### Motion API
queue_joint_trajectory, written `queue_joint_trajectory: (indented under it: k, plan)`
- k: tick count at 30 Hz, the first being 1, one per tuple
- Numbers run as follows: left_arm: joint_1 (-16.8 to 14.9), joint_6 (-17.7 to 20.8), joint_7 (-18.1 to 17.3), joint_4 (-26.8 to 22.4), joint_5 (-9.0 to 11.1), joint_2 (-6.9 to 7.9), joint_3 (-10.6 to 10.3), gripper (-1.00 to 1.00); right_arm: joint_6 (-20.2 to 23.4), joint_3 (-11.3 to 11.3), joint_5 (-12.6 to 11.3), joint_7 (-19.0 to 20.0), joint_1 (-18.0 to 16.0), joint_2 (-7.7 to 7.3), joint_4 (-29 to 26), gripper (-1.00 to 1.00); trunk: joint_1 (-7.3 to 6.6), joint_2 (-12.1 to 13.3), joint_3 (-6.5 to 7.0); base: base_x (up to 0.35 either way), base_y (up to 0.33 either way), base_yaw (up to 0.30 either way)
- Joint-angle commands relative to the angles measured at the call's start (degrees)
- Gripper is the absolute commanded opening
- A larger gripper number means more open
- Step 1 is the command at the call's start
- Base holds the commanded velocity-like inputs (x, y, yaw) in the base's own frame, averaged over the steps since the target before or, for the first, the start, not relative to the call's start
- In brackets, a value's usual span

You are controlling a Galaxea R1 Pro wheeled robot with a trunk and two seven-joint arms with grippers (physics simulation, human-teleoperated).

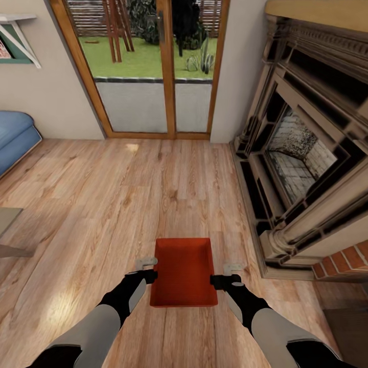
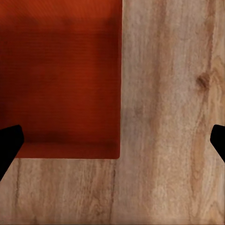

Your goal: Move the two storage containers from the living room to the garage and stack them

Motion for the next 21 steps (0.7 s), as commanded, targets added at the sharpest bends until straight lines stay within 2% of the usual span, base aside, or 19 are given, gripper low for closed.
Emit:
queue_joint_trajectory:
  k: [1,21]
  plan:
    - [0.0,0.3,0.2,-0.1,0.4,-0.05,0.2,1.00,0.3,0.2,0.2,-0.3,0.0,0.00,-0.1,1.00,0.23,-0.4,-0.22,0.000,0.000,0.000]
    - [0.0,0.3,0.2,-0.8,0.4,-0.05,0.1,1.00,0.3,0.1,0.3,-0.3,0.0,0.01,0.0,1.00,4.62,-8.5,-3.81,0.000,0.000,0.000]
